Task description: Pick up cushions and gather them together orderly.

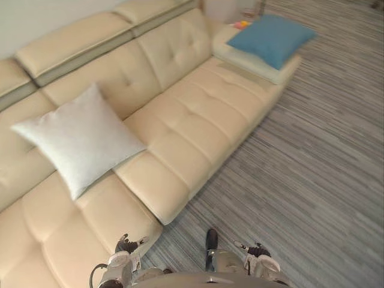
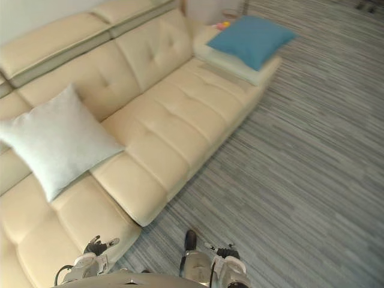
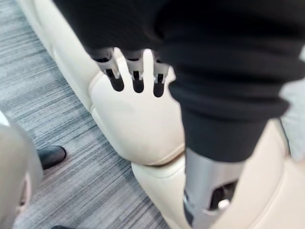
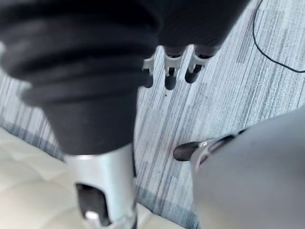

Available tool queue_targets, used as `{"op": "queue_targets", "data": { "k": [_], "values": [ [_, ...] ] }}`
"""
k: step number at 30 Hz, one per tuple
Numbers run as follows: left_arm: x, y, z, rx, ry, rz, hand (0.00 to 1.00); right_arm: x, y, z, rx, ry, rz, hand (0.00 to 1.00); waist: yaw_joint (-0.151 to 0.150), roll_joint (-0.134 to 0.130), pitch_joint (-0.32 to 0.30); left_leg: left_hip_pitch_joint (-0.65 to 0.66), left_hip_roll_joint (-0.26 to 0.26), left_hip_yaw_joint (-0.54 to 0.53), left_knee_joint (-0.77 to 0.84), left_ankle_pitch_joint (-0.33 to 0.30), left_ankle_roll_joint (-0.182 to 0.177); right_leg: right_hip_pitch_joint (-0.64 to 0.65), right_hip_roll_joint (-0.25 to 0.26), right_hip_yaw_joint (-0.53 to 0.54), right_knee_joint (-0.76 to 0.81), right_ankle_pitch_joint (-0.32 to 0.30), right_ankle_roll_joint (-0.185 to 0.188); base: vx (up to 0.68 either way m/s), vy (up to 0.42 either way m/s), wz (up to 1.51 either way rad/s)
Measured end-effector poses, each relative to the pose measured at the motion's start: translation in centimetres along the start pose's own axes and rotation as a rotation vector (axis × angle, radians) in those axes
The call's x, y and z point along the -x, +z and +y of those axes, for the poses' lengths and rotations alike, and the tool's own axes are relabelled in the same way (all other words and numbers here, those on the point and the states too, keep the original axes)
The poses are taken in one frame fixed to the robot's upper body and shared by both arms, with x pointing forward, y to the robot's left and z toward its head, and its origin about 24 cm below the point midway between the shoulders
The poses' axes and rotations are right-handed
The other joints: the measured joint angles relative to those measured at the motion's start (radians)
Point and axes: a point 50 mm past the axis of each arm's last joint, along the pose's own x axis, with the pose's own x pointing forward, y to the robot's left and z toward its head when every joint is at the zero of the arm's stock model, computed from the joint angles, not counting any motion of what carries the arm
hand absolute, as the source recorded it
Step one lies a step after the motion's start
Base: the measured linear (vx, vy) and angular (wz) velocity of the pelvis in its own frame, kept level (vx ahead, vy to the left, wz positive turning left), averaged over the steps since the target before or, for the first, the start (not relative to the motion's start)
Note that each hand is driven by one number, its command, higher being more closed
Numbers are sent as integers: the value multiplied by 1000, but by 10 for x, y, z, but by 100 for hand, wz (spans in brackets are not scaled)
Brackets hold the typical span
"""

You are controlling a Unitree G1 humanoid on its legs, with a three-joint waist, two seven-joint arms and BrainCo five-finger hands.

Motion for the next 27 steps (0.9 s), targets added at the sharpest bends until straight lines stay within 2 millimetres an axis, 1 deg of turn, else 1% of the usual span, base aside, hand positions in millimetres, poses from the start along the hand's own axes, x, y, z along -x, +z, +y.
{"op": "queue_targets", "data": {
  "k": [1, 2, 3, 4, 5, 6, 7, 9, 10, 11, 12, 13, 14, 15, 16, 17, 18, 19, 20, 21, 22, 24, 25, 26, 27],
  "values": [
    [0, 0, 2, -4, 4, 0, 0, 0, 1, 1, -1, 2, -2, 0, 0, -3, -1, 6, 2, 12, -2, 1, -6, 1, -12, -46, 20, -15, -2, 21, -114, -94],
    [0, 0, 4, -16, 7, -3, 0, 0, -1, 1, 1, 0, 5, 0, 1, -15, -4, 14, -2, 36, -1, 0, -24, 19, -34, -133, 40, -47, -4, 49, -162, -58],
    [-1, 1, 5, -21, 7, -5, 0, 1, -4, -1, 4, -3, 12, 0, 4, -24, -5, 20, -2, 48, 0, -2, -36, 25, -35, -158, 31, -32, 3, 67, -207, -78],
    [-1, 1, 4, -26, 2, -3, 0, 0, -3, -4, 6, -15, 10, 0, 0, -16, -2, 28, 2, 43, -4, 9, -55, 31, 1, -108, 7, -13, 11, 81, -256, -88],
    [0, 0, -1, -34, -19, -3, 0, -1, 0, -7, 20, -23, 5, 0, 6, -6, 1, 33, 10, 42, -3, 16, -58, 30, 24, -76, -14, -4, 10, 62, -205, -90],
    [0, 0, -2, -38, -26, -3, 0, -1, 1, -7, 22, -23, 4, 0, 8, -1, 2, 33, 14, 43, -1, 18, -60, 30, 35, -58, -22, -5, 15, 39, -196, -111],
    [1, -1, -4, -37, -30, 1, 0, -2, 1, -8, 29, -25, 4, 0, 7, 4, 1, 42, 29, 46, 22, 22, -68, 28, 62, -8, -32, -14, 25, 39, -171, -109],
    [1, -2, -3, -35, -28, 1, 0, -2, -2, -9, 31, -28, 19, 0, 7, -3, 2, 28, 73, 46, 157, 15, -79, 35, 86, 43, -31, -27, 23, 66, -155, -106],
    [1, 0, -4, -28, -29, -8, 0, -2, -3, -8, 46, -22, 20, 0, 13, -9, 8, -30, 145, 22, 389, 17, -73, 54, 113, 97, -39, -32, 16, 105, -143, -127],
    [2, -2, -5, -14, -30, -7, 0, -2, -3, -7, 71, -16, 18, 0, 24, -11, 13, -86, 178, -41, 541, 7, -53, 66, 140, 149, -44, -30, 14, 110, -115, -138],
    [3, -4, -7, -3, -31, -4, 0, -2, -1, -8, 73, -18, 15, 0, 31, -6, 14, -108, 177, -88, 593, -7, -52, 73, 152, 176, -46, -30, 14, 132, -47, -164],
    [5, -9, -10, 35, -36, 7, 0, -4, 1, -9, 75, -27, 16, 0, 40, 4, 19, -161, 128, -225, 646, -46, -72, 102, 175, 245, -64, -30, 13, 142, 24, -130],
    [5, -9, -9, 48, -31, 2, 0, -4, 0, -10, 76, -29, 21, 0, 41, 4, 21, -179, 111, -265, 642, -57, -75, 114, 178, 260, -74, -30, 14, 147, 34, -133],
    [5, -7, -8, 57, -28, -8, 0, -3, -3, -11, 79, -33, 36, 0, 41, 1, 27, -210, 81, -319, 621, -74, -75, 139, 180, 292, -89, -28, 16, 170, 49, -100],
    [5, -4, -7, 70, -23, -23, 0, -3, -6, -12, 78, -37, 44, 0, 48, -5, 33, -262, 52, -359, 548, -89, -71, 161, 180, 346, -105, -28, 17, 135, 42, -97],
    [5, -4, -6, 76, -20, -25, 0, -3, -6, -12, 78, -42, 43, 0, 51, -6, 33, -277, 46, -369, 517, -89, -71, 165, 180, 360, -112, -28, 17, 160, 65, -103],
    [5, -3, -6, 92, -10, -28, 0, -2, -6, -11, 74, -47, 38, 0, 62, -4, 33, -311, 35, -386, 440, -87, -69, 174, 179, 388, -127, -29, 16, 112, 56, -95],
    [5, 0, -6, 100, -3, -38, 0, -2, -4, -8, 66, -44, 31, 0, 75, -4, 35, -349, 16, -429, 348, -63, -69, 180, 179, 422, -137, -30, 15, 164, 91, -102],
    [5, 2, -7, 101, -5, -45, 0, -2, -3, -8, 57, -45, 27, 0, 81, -2, 36, -375, -2, -473, 256, -26, -81, 184, 178, 444, -147, -30, 15, 152, 91, -89],
    [6, 2, -8, 104, -5, -49, 0, -2, -3, -9, 51, -48, 26, 0, 87, 2, 37, -380, -19, -512, 147, 21, -89, 190, 177, 464, -158, -30, 15, 278, 179, -91],
    [6, 4, -10, 106, -8, -56, 0, -2, -2, -9, 41, -49, 17, 0, 98, 14, 43, -389, -22, -533, 32, 82, -98, 209, 179, 479, -180, -31, 14, 261, 177, -84],
    [5, 6, -10, 107, -8, -60, 0, -2, -2, -8, 38, -48, 14, 0, 108, 16, 44, -392, -21, -533, 24, 129, -83, 213, 178, 499, -180, -36, 5, 278, 182, -78],
    [5, 6, -9, 104, -4, -63, 0, -1, -2, -6, 36, -45, 9, 0, 113, 10, 43, -396, -31, -545, 56, 164, -50, 212, 171, 536, -155, -72, 7, 368, 243, -84],
    [5, 7, -8, 107, -1, -67, 0, 0, -4, -4, 34, -40, 15, 0, 114, 11, 39, -406, -38, -544, 93, 168, -36, 199, 163, 553, -111, -106, 23, 376, 255, -75],
    [5, 7, -7, 109, 1, -68, 0, 0, -5, -5, 35, -41, 17, 0, 114, 8, 37, -405, -42, -538, 109, 166, -30, 190, 157, 556, -83, -129, 30, 381, 281, -49]
  ]
}}
